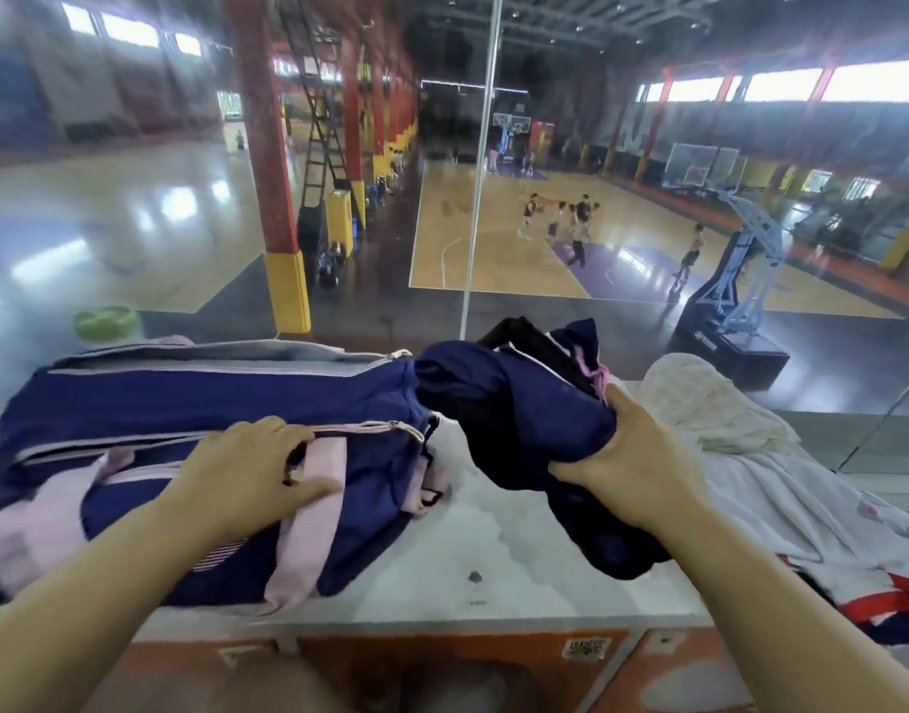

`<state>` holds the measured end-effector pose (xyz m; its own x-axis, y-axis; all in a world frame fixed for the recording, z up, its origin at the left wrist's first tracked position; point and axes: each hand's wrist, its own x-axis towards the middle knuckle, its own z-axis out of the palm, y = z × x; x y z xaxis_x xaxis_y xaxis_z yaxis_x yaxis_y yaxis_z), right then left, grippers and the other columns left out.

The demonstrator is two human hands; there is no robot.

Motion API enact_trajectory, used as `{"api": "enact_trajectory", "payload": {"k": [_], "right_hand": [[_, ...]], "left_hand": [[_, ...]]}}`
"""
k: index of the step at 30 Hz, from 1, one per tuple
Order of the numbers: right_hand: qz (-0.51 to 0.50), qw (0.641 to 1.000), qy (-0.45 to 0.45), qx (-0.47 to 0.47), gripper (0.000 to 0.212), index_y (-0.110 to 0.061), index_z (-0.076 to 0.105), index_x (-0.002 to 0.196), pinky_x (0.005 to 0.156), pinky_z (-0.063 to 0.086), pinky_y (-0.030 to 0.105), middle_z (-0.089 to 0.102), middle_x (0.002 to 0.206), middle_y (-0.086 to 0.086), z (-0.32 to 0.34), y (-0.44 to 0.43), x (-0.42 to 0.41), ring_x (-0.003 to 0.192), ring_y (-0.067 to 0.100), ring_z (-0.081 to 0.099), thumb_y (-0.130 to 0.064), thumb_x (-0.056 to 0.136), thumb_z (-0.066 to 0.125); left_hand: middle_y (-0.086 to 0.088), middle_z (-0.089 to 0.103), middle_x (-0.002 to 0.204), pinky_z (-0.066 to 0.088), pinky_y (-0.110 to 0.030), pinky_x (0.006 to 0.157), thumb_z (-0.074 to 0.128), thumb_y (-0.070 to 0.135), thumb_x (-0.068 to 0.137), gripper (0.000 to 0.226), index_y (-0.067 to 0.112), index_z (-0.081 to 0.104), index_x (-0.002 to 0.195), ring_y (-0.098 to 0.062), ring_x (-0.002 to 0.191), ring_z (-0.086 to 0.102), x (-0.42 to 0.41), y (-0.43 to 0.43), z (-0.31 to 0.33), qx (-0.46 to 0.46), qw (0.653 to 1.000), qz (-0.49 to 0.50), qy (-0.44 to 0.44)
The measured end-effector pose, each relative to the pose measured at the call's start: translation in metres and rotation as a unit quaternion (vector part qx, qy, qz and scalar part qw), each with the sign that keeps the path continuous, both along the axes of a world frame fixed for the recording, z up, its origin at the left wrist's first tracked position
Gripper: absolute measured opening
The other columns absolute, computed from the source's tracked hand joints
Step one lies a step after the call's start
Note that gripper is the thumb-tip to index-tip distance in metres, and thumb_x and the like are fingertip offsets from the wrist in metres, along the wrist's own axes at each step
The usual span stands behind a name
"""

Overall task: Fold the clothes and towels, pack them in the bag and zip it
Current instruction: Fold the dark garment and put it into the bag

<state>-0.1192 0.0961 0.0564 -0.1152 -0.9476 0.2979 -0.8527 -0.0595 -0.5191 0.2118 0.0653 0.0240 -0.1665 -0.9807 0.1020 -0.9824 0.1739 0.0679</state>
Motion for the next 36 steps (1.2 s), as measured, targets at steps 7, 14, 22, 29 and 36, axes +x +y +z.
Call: {"api": "enact_trajectory", "payload": {"k": [7,14,22,29,36], "right_hand": [[0.012,0.999,-0.023,-0.037,0.044,-0.022,0.040,0.079,0.036,0.035,0.014,0.054,0.061,-0.005,0.009,0.002,0.027,0.045,0.000,0.056,-0.022,0.054,0.076],[-0.045,0.996,0.048,-0.057,0.046,-0.025,0.041,0.085,0.056,0.050,0.035,0.057,0.067,-0.006,0.005,-0.017,0.032,0.065,0.020,0.056,-0.047,0.053,0.067],[-0.027,0.991,0.107,-0.081,0.042,-0.029,0.036,0.090,0.060,0.046,0.033,0.063,0.073,-0.001,0.015,-0.016,0.026,0.073,0.032,0.060,-0.048,0.066,0.065],[0.003,0.977,0.153,-0.148,0.050,-0.029,0.044,0.114,0.061,0.039,0.032,0.064,0.092,-0.003,0.019,-0.014,0.043,0.086,0.030,0.062,-0.047,0.072,0.065],[0.098,0.921,0.265,-0.267,0.073,-0.026,0.048,0.118,0.054,0.052,0.037,0.068,0.086,0.000,0.016,-0.023,0.057,0.078,0.034,0.064,-0.028,0.052,0.080]], "left_hand": [[0.005,0.063,0.081,0.044,-0.030,0.064,0.045,0.059,0.079,0.037,0.024,0.055,0.075,-0.017,0.076,0.056,-0.010,-0.001,-0.019,0.035,0.998,-0.047,0.031],[0.003,0.069,0.090,0.042,-0.024,0.074,0.033,0.064,0.069,0.064,0.017,0.068,0.095,-0.010,0.080,0.056,-0.057,0.014,-0.015,-0.009,0.966,-0.182,0.182],[0.009,0.070,0.100,0.046,-0.028,0.088,0.050,0.034,0.094,0.023,0.023,0.068,0.103,-0.006,0.092,0.063,-0.042,0.004,0.005,0.045,0.949,-0.175,0.259],[0.005,0.043,0.130,0.039,-0.037,0.096,0.059,0.046,0.083,0.055,0.036,0.040,0.133,-0.020,0.123,0.040,0.014,-0.035,0.003,0.053,0.986,-0.079,-0.137],[-0.005,0.070,0.098,0.043,-0.030,0.071,0.056,0.020,0.086,0.015,0.017,0.069,0.092,-0.025,0.083,0.059,0.017,-0.061,0.019,-0.004,0.998,-0.044,0.040]]}}
